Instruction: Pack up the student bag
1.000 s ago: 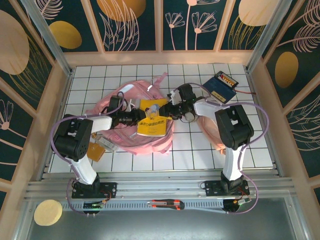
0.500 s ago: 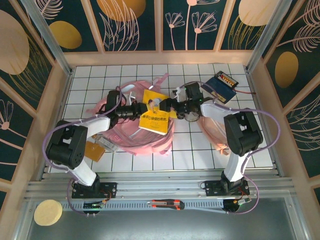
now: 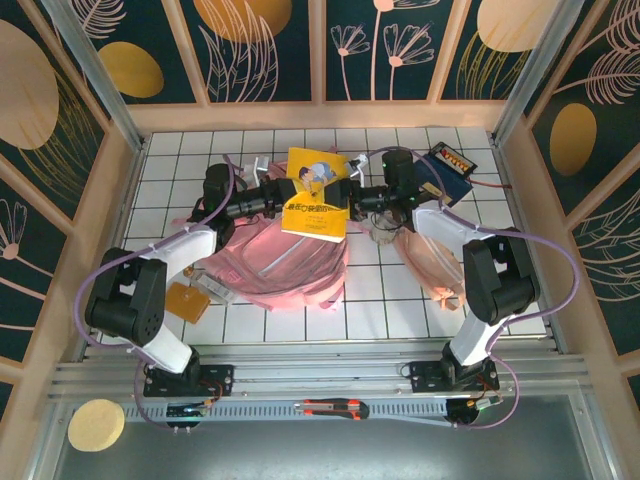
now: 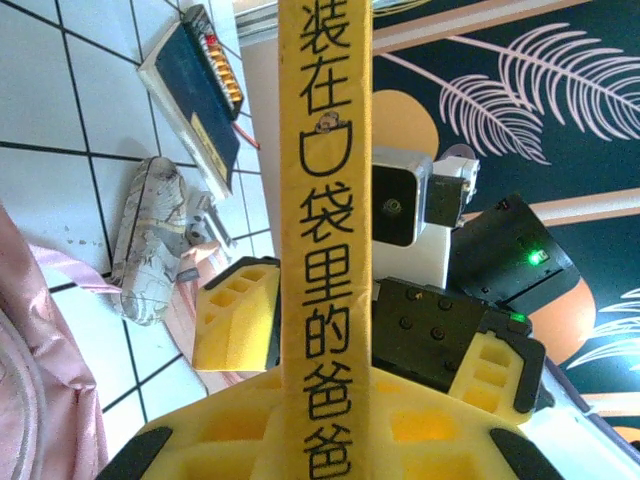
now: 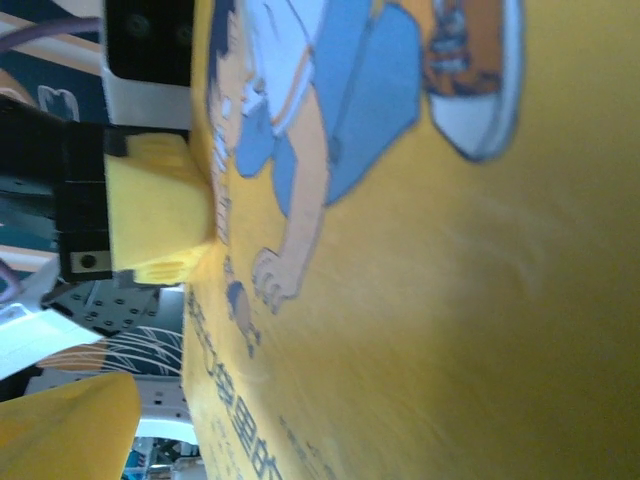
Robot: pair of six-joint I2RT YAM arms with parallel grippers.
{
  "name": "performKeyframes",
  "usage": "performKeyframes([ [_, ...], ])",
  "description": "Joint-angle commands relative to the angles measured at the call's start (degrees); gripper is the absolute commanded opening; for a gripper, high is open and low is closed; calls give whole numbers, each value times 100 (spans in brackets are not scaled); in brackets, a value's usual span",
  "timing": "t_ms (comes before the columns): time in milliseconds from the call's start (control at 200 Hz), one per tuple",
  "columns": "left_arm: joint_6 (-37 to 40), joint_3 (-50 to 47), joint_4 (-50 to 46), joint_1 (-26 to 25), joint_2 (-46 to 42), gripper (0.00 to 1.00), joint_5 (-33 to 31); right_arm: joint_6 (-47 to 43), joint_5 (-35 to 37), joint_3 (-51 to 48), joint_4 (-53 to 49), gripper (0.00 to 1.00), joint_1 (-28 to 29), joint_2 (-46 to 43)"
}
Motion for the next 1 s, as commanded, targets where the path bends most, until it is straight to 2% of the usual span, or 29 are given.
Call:
performKeyframes([
  [0,150,158,171,-40,-294,0,119,487,-349,-4,882,95,45,-145],
  [100,640,156,-633,-41,-303,0,-57,504,-280,-49,918,88,36,-400],
  [220,645,-17,-634,-42,-268,0,-227,578,-271,-170,950,73,15,-718],
  [315,668,5,-648,-35,-241,0,-358,559,-229,-264,837,49,0,-885],
  [380,656,56,-636,-41,-195,0,-359,530,-226,-283,738,25,-23,-930],
  [435,663,118,-631,-36,-164,0,-338,436,-122,-244,493,0,-42,-934],
  [485,735,182,-742,-38,-166,0,-318,311,-34,-201,254,0,-50,-950],
  [535,1042,297,-1096,-36,-221,16,-369,168,157,-151,22,0,-69,-1007],
  [676,2598,753,-2943,-36,-516,46,-932,-273,1076,66,-1047,0,-274,-1187],
  [791,3434,755,-3656,-40,-731,54,-1357,-493,1927,207,-1773,0,-555,-1412],
  [931,3892,705,-4294,-40,-841,67,-1951,-964,3125,597,-2905,0,-697,-1608],
  [996,4172,835,-4745,-73,-754,68,-2267,-1005,3418,640,-3184,0,-782,-1677],
])
